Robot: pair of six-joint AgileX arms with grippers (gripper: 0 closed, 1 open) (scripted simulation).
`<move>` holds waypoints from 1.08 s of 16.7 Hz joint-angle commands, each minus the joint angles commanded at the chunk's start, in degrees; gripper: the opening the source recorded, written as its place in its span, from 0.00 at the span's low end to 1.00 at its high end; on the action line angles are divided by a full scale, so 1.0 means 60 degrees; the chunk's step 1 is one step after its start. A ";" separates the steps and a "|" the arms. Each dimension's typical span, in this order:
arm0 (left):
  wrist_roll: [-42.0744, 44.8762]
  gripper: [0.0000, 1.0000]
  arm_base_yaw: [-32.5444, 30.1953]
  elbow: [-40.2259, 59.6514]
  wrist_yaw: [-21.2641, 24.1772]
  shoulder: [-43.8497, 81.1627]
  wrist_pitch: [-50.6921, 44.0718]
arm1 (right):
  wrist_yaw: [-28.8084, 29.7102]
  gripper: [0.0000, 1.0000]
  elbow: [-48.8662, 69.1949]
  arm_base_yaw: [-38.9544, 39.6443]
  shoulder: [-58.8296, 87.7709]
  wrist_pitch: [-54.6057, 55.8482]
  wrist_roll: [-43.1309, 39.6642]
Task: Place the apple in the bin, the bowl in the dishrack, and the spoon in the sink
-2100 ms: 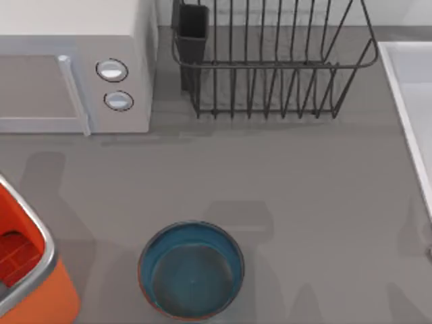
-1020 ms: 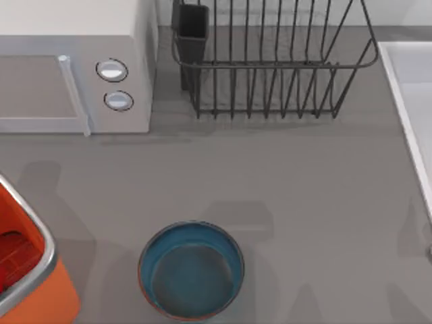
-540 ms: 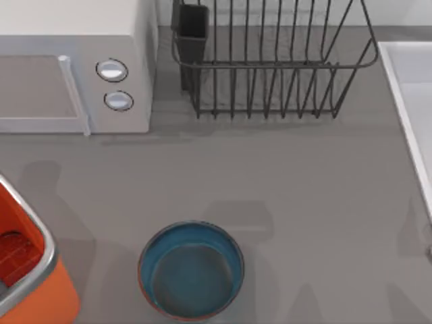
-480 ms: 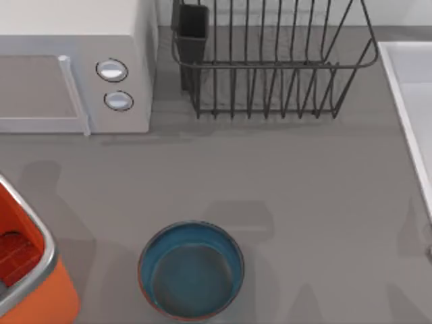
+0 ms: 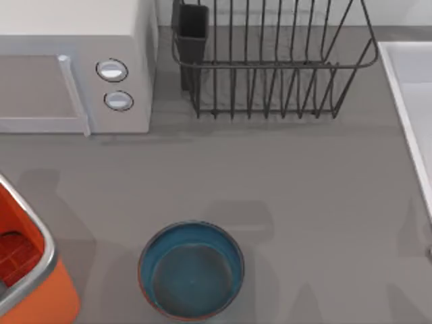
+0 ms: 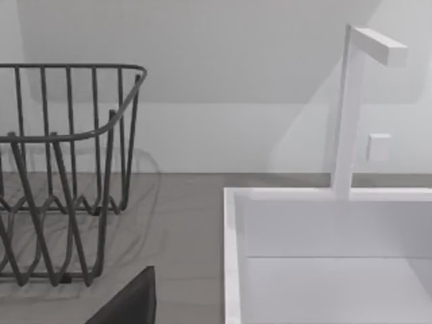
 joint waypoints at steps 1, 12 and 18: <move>0.0446 1.00 -0.0006 -0.0281 0.0031 -0.0427 0.0413 | 0.0000 1.00 0.0000 0.0000 0.0000 0.0000 0.0000; 1.0263 1.00 -0.0033 -0.4652 0.0159 -0.7393 0.6363 | 0.0000 1.00 0.0000 0.0000 0.0000 0.0000 0.0000; 1.3618 1.00 -0.0047 -0.6772 0.0330 -1.0562 0.9368 | 0.0000 1.00 0.0000 0.0000 0.0000 0.0000 0.0000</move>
